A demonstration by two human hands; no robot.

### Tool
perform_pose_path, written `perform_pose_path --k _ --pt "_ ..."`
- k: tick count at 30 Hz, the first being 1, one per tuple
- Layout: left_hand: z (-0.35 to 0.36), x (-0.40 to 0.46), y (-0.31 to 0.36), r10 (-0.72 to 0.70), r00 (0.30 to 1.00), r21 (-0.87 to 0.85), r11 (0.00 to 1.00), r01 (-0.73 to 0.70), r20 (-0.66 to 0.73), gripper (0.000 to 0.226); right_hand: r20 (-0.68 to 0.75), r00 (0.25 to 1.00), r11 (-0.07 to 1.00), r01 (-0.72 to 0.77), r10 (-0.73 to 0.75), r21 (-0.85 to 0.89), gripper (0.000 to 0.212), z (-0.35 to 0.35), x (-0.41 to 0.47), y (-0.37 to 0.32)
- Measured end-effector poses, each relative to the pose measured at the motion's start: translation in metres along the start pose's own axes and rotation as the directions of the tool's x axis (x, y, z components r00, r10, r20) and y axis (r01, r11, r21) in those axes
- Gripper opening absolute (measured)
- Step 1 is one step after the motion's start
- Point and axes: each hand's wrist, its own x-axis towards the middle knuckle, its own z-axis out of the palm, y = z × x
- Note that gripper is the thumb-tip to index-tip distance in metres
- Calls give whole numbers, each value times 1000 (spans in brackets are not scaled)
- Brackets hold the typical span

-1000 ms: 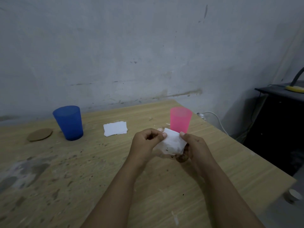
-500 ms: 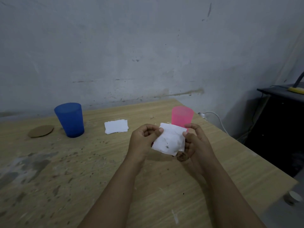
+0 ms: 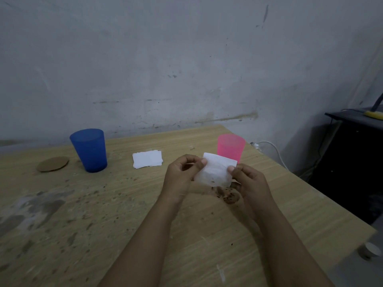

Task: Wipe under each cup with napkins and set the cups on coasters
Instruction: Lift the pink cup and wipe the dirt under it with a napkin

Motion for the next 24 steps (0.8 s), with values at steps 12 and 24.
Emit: perform_pose_path --k 12,24 --pt "5 -1 2 -64 976 -79 994 82 210 30 42 999 969 -23 14 245 39 3 -5 -9" --pt "4 2 3 -31 996 -19 999 32 82 22 39 999 1000 0 0 -7 21 0 -2 -8"
